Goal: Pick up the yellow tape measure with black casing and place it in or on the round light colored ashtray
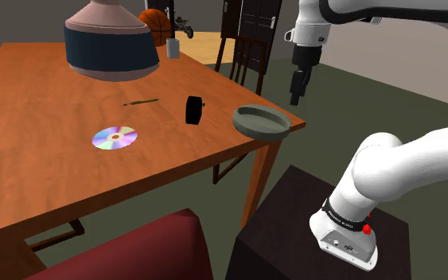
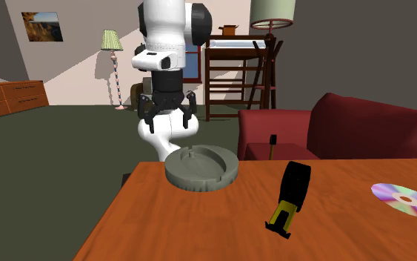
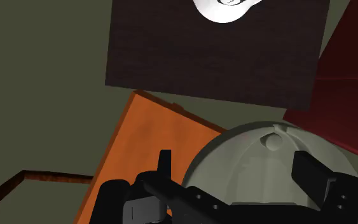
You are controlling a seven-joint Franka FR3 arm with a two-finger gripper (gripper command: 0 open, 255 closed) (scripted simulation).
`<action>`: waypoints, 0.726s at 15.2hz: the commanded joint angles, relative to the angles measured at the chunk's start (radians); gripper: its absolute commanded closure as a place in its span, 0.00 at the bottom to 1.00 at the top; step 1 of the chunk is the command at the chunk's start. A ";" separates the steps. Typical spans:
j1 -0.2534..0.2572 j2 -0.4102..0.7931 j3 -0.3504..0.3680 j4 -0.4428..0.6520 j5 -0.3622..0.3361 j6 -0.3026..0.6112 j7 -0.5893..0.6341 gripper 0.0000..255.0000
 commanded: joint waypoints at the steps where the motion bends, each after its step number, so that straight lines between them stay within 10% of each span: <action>1: 0.000 0.000 0.000 0.000 0.000 0.000 0.000 0.00; 11: -0.029 0.195 0.245 0.100 0.133 0.183 0.470 0.00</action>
